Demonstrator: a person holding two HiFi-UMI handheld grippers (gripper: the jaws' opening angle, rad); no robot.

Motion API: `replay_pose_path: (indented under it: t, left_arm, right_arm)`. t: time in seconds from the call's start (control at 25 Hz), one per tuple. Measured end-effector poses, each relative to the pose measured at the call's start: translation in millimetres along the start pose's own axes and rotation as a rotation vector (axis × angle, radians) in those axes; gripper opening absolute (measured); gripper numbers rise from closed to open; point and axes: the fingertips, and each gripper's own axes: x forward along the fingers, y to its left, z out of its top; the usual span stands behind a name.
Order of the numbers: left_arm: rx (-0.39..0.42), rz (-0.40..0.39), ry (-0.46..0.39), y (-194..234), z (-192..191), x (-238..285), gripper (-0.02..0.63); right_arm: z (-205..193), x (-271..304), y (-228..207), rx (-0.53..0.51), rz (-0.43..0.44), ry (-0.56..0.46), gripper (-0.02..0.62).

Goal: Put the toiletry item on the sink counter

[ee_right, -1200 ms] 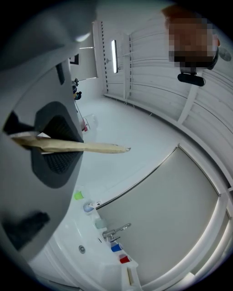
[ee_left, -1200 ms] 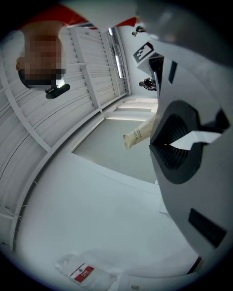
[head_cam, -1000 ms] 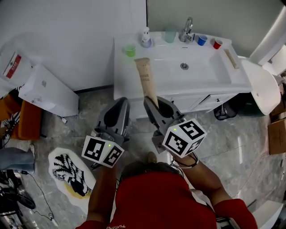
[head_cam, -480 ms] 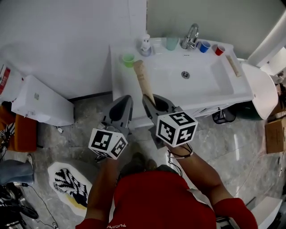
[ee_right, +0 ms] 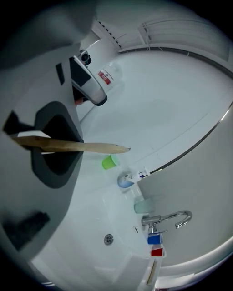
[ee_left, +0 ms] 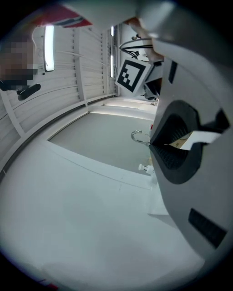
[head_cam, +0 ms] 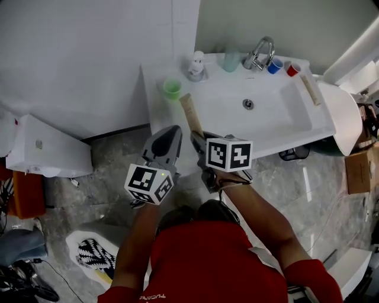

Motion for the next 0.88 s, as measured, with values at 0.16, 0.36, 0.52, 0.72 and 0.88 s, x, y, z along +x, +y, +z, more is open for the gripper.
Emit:
replay_pose_path:
  t: [0.16, 0.36, 0.52, 0.72, 0.88]
  left_arm:
    - [-0.001, 0.003, 0.053, 20.2, -19.3, 18.9, 0.018]
    - [-0.01, 0.018, 0.099, 42.2, -39.8, 33.6, 0.018]
    - [-0.026, 0.043, 0.113, 57.8, -47.9, 39.9, 0.018]
    - [-0.037, 0.051, 0.126, 65.9, -52.5, 46.9, 0.018]
    - [-0.047, 0.053, 0.132, 67.6, -54.8, 49.5, 0.018]
  right_arm:
    - [-4.3, 31.5, -19.0, -0.013, -0.06, 0.093, 0.048]
    - [-12.9, 67.0, -37.1, 0.032, -0.099, 0.199, 0.048]
    - [-23.3, 88.5, -47.3, 0.094, -0.106, 0.254, 0.048]
    - [-25.0, 105.3, -57.3, 0.089, -0.13, 0.28, 0.048]
    - [-25.3, 110.8, -58.8, 0.072, -0.133, 0.296, 0.049]
